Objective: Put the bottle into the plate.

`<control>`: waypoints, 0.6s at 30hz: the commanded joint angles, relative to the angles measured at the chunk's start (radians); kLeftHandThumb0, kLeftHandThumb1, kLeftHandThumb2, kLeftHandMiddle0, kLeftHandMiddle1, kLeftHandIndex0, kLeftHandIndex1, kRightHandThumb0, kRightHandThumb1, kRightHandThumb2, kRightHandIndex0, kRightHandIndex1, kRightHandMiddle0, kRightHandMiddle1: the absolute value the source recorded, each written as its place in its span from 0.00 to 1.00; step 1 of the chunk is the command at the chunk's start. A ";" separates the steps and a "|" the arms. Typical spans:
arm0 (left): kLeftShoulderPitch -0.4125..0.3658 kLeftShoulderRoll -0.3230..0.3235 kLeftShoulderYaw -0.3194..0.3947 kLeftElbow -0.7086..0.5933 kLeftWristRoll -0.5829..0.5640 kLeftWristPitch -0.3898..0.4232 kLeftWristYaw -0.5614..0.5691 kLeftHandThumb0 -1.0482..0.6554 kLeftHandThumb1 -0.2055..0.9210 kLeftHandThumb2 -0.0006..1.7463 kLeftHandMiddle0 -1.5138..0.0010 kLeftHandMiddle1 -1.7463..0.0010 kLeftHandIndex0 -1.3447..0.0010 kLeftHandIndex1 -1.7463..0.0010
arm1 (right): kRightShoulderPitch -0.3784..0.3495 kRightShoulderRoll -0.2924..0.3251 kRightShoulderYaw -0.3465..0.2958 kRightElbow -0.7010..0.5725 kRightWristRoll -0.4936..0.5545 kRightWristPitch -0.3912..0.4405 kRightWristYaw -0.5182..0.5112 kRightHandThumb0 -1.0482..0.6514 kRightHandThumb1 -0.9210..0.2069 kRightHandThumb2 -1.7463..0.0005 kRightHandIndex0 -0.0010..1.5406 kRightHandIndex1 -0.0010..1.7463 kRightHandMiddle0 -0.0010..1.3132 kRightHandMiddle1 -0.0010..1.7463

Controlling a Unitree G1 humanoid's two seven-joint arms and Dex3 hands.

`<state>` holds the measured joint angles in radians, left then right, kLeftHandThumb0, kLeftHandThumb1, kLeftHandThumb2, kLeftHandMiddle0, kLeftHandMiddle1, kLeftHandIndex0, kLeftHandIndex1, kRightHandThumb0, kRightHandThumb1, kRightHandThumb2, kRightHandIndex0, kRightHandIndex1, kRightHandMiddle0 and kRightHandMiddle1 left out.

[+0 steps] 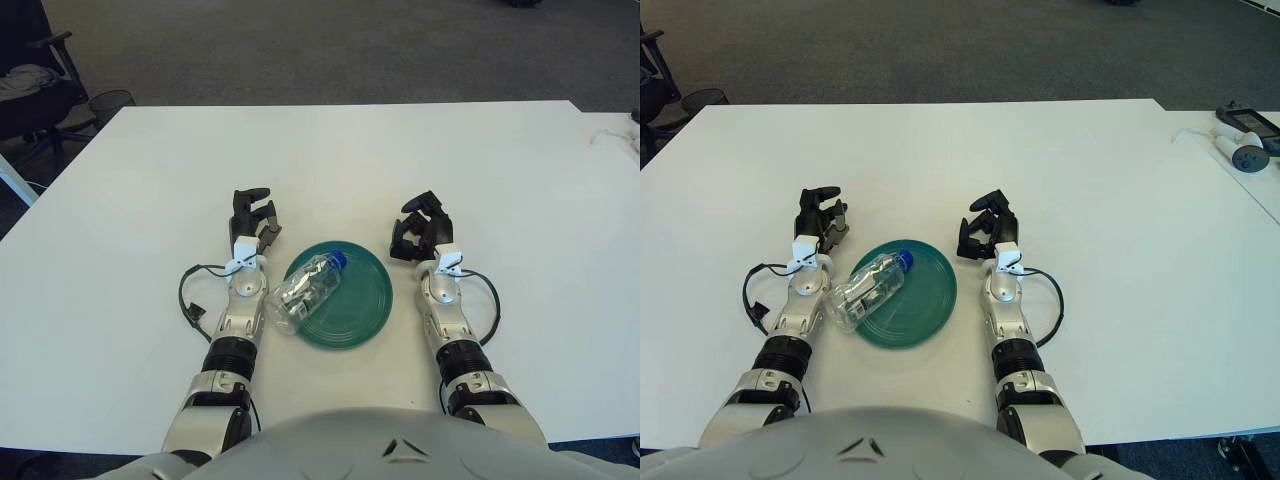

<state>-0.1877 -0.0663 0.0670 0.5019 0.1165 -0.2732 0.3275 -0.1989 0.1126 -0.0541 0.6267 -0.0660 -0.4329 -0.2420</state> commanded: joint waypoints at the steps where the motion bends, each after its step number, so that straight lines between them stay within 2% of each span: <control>1: 0.057 -0.011 -0.002 0.015 -0.015 0.108 -0.021 0.40 0.89 0.39 0.67 0.03 0.80 0.00 | 0.145 0.010 -0.016 0.085 0.015 0.131 -0.013 0.61 0.75 0.09 0.52 0.99 0.42 1.00; 5: 0.064 -0.014 -0.013 0.003 -0.016 0.114 -0.031 0.40 0.89 0.40 0.61 0.01 0.79 0.00 | 0.150 0.010 -0.016 0.078 0.016 0.133 -0.010 0.61 0.76 0.08 0.52 0.99 0.43 1.00; 18: 0.071 -0.012 -0.027 0.032 -0.021 0.029 -0.057 0.39 0.83 0.45 0.47 0.00 0.76 0.00 | 0.155 0.000 -0.005 0.070 0.004 0.136 -0.003 0.62 0.76 0.09 0.54 0.96 0.43 1.00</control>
<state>-0.1697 -0.0664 0.0618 0.4819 0.0958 -0.2716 0.3012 -0.1848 0.1125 -0.0497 0.6065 -0.0683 -0.4258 -0.2421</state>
